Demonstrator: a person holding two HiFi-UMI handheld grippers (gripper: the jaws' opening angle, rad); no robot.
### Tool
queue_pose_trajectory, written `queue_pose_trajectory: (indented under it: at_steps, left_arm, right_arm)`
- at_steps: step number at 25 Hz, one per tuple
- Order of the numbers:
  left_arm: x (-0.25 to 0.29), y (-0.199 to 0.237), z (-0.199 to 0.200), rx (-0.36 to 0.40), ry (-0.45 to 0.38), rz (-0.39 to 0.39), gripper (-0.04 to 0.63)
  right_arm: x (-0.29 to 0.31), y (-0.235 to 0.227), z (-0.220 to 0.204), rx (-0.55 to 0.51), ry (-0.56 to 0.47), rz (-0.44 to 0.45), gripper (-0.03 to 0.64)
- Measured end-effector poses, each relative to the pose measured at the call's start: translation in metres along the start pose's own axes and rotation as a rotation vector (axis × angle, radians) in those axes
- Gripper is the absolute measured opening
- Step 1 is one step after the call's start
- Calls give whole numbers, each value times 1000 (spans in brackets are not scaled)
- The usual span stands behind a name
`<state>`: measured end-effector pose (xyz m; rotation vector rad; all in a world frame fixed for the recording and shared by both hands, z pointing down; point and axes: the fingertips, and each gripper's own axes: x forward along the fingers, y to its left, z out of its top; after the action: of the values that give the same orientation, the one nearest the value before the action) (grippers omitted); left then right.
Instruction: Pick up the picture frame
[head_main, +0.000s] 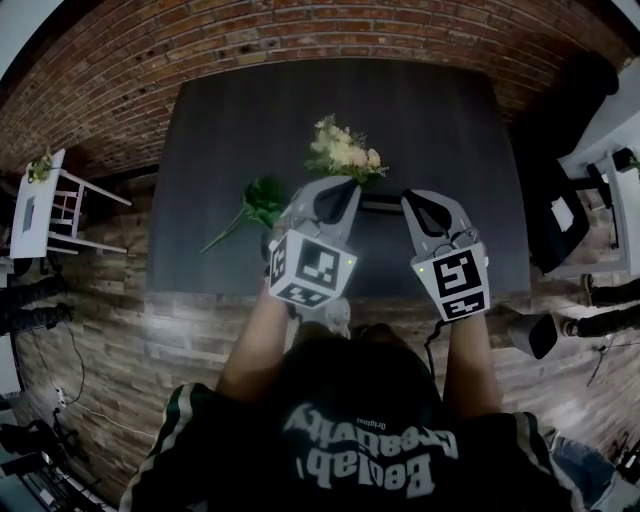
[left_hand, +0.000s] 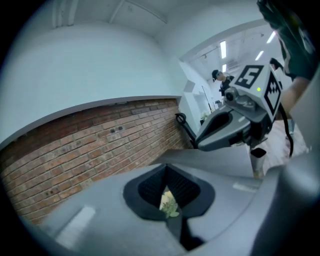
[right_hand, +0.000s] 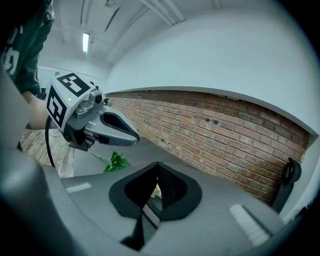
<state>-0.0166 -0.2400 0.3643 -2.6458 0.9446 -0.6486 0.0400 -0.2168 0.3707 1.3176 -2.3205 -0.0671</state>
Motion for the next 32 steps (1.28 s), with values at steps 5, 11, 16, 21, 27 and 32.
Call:
queue_pose_trajectory:
  at_steps: [5,11,16,21,27,32]
  left_arm:
    - [2,8,-8,-2,-16,-34,2]
    - [6,8,-17,-4,-20,-64,2]
    - [13,5,-21,6,0,-82,2]
    - [21,6,-26,30,36,-83,2]
    - [33,5,-31,45,79,-101,3]
    - [46,3,-34,53,104,-113,3]
  right_arm:
    - [9,3,-2,12,24,-31,6]
    - [11,6,-6,30,38,-55,6]
    - [13,0,-11,46,45,-52,5]
    - [21,-5,-14,54,43,-26,6]
    - [29,-17,-18,55,43,5,6]
    - [33,-28,-24,59,41,20,6]
